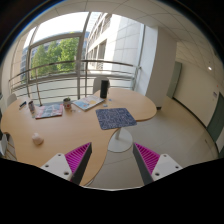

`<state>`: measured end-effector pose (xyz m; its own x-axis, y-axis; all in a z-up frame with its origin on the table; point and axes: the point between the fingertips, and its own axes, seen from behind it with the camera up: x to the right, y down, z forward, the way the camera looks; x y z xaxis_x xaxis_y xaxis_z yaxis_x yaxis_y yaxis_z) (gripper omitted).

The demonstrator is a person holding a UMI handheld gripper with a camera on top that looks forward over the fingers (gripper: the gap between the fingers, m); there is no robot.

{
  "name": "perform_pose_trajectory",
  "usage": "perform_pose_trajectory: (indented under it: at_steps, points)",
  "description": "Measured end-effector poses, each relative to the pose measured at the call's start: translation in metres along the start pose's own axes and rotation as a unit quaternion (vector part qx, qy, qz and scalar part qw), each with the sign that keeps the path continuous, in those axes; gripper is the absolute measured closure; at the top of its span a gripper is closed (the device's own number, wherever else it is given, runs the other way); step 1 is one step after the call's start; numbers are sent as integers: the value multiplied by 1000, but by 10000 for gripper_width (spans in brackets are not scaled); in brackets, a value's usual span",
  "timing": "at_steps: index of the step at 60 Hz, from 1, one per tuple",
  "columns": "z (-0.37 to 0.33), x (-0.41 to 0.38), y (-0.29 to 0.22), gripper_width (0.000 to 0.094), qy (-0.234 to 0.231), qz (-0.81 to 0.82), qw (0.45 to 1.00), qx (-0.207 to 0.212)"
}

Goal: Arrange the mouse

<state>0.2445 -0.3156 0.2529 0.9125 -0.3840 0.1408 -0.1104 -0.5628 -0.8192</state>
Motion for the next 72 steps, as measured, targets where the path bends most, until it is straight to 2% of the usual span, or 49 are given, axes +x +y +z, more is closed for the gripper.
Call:
perform_pose_trajectory:
  at_steps: [8, 18, 25, 33, 47, 59, 72]
  points:
    - [2, -9, 22, 83, -6, -17, 1000, -13]
    - [23, -69, 96, 86, -22, -24, 999, -38]
    - [38, -134, 140, 86, -61, -31, 996, -56]
    - [55, -228, 163, 86, -118, -42, 990, -60]
    - [120, -393, 148, 84, -190, -66, 979, -39]
    - [181, -472, 115, 87, -205, -89, 975, -18]
    - [220, -512, 88, 97, -213, -107, 971, -8]
